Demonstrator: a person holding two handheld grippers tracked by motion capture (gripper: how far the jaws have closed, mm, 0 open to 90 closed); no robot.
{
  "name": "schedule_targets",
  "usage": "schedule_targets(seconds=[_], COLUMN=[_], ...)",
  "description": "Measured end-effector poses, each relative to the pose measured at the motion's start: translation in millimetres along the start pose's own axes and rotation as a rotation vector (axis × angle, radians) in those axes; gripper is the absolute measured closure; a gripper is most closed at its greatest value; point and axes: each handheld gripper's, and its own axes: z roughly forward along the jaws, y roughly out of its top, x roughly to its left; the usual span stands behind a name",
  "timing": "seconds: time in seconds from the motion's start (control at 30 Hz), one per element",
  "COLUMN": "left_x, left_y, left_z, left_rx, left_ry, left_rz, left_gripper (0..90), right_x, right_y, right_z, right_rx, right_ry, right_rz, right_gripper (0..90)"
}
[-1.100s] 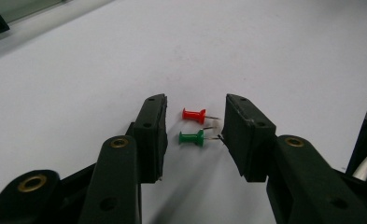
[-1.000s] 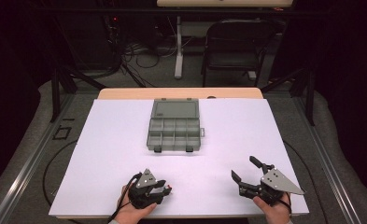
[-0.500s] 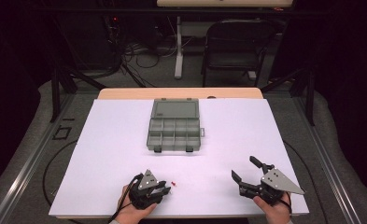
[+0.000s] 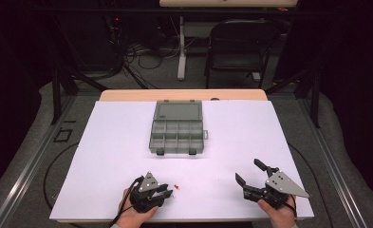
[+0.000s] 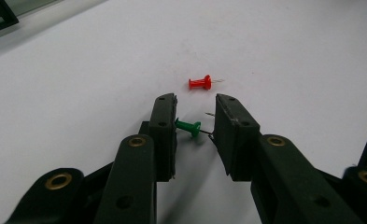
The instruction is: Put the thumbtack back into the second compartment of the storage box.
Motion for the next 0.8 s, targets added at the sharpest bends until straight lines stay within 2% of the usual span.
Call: schedule_targets(seconds=[0.13,0.23,0.8], left_x=[2.9,5.6,23.5], left_y=[0.7,1.4,5.2], left_z=[-3.4,-6.9,-23.4], left_rx=[-0.013,-0.028,-0.099], left_ry=[0.003,0.004,0.059], left_rz=[-0.006,-0.026,-0.097], left_gripper=[69.4,69.4,69.5], right_x=[-0.1,0.0,-0.8], right_y=[-0.1,-0.2,-0.7], right_z=[-0.1,-0.1,0.3], right_rx=[0.003,0.003,0.007], right_ry=[0.001,0.001,0.002], right_rz=[0.000,0.003,0.008], right_gripper=[18.2,18.2,18.2])
